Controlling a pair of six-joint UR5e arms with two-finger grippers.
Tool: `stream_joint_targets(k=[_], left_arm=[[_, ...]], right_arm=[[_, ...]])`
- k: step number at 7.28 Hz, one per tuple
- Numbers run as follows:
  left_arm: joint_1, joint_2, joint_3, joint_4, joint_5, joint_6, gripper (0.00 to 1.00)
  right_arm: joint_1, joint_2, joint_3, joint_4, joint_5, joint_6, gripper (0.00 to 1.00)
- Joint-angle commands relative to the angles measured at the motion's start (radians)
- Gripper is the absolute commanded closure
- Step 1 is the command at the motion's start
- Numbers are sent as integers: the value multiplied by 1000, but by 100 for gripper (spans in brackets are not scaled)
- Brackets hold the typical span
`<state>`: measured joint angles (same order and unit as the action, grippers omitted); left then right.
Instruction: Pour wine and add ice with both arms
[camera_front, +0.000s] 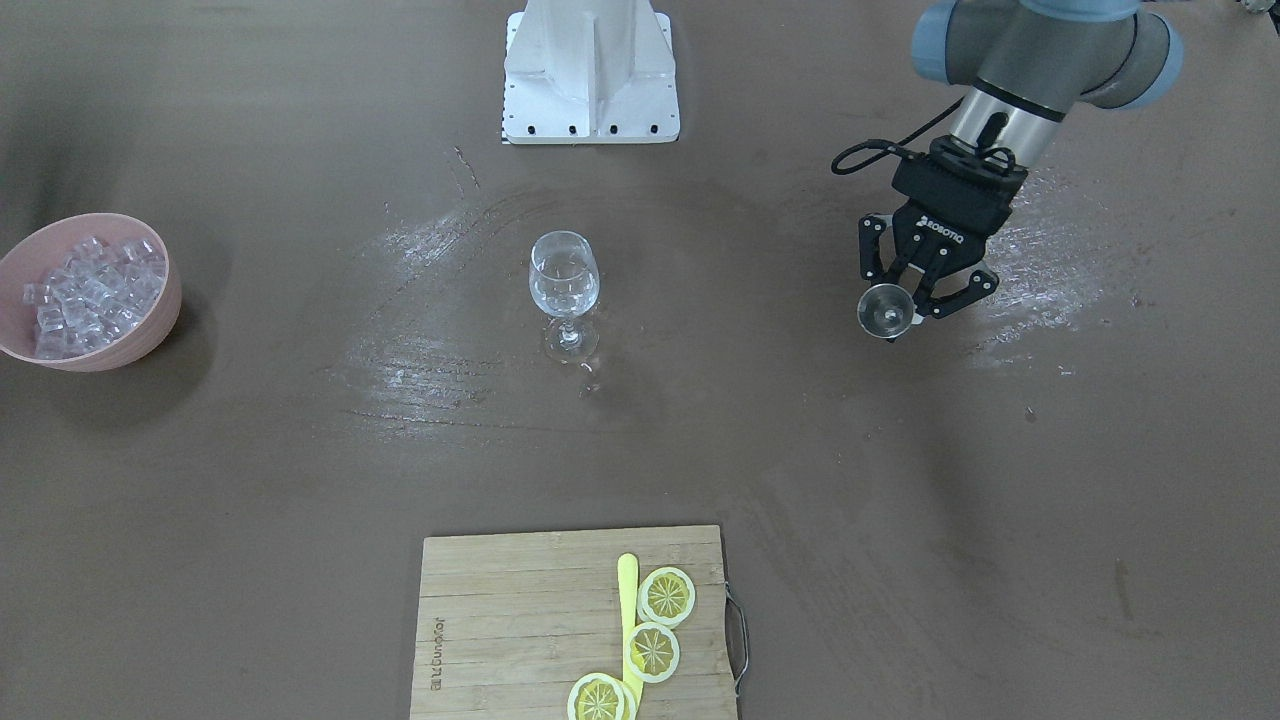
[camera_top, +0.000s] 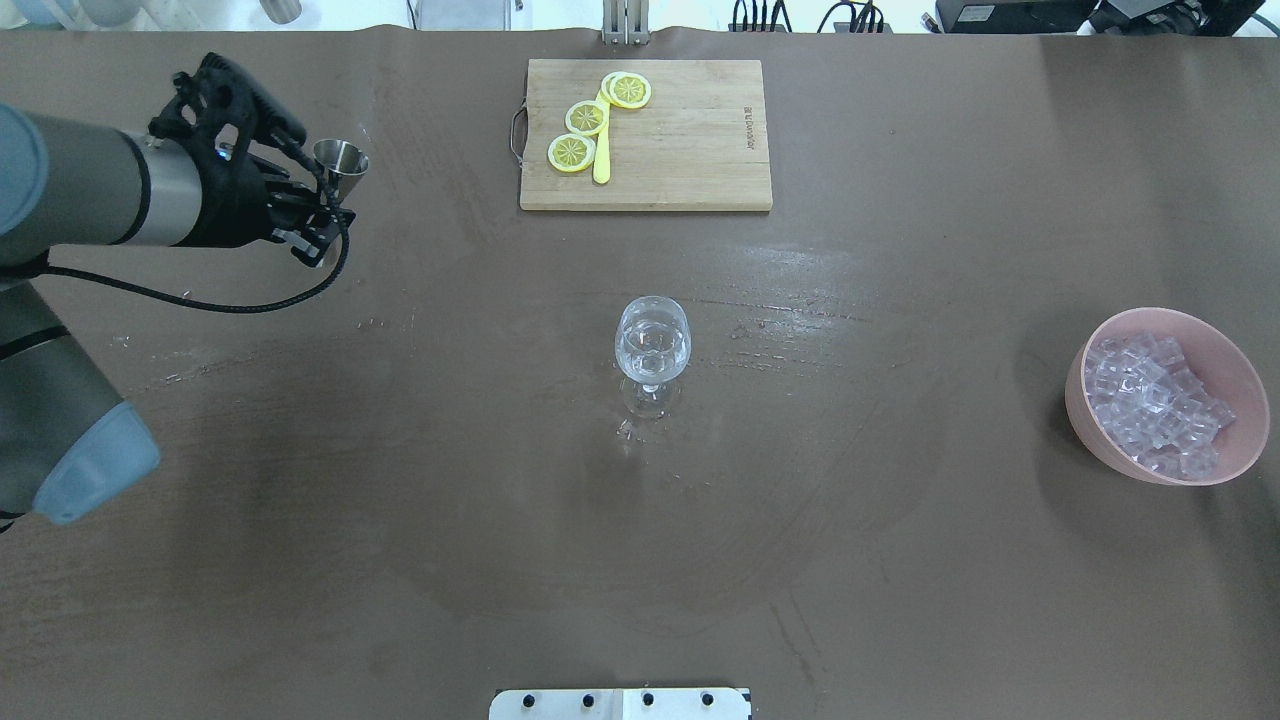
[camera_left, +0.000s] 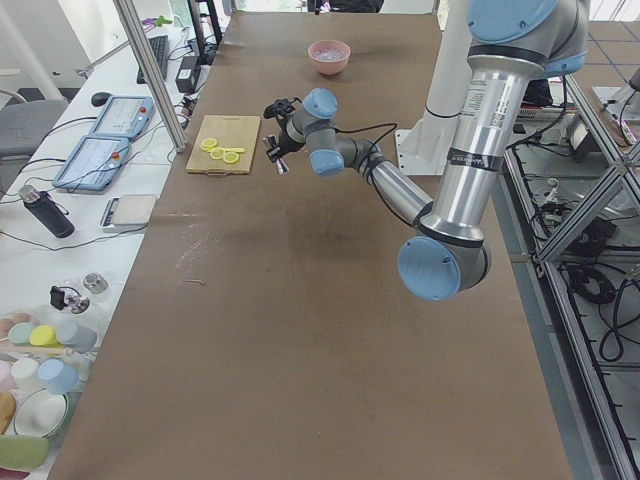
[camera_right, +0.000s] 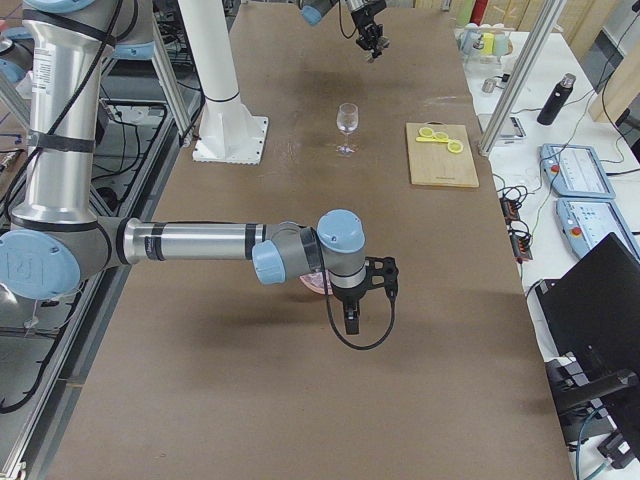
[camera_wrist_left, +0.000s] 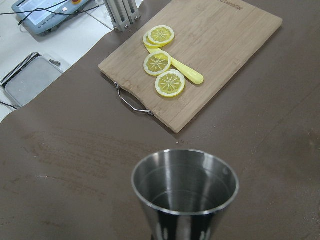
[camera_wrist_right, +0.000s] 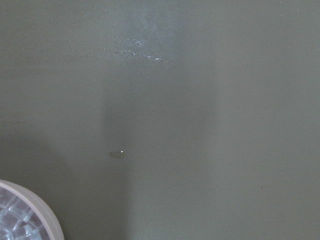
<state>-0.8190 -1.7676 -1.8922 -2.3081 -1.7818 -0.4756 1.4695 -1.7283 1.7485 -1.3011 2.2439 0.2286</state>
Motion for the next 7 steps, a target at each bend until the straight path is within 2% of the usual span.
stream_joint_targets(k=[1, 2, 4, 7], left_arm=[[4, 59, 222, -453, 112, -159, 100], [9, 57, 287, -553, 201, -197, 100], [20, 83, 353, -673, 387, -286, 100], [121, 134, 494, -862, 577, -301, 100]], right_arm=[[0, -1, -1, 5, 0, 0, 0], [0, -1, -1, 12, -1, 0, 0], [-1, -1, 0, 13, 0, 0, 0], [0, -1, 0, 13, 0, 1, 0]])
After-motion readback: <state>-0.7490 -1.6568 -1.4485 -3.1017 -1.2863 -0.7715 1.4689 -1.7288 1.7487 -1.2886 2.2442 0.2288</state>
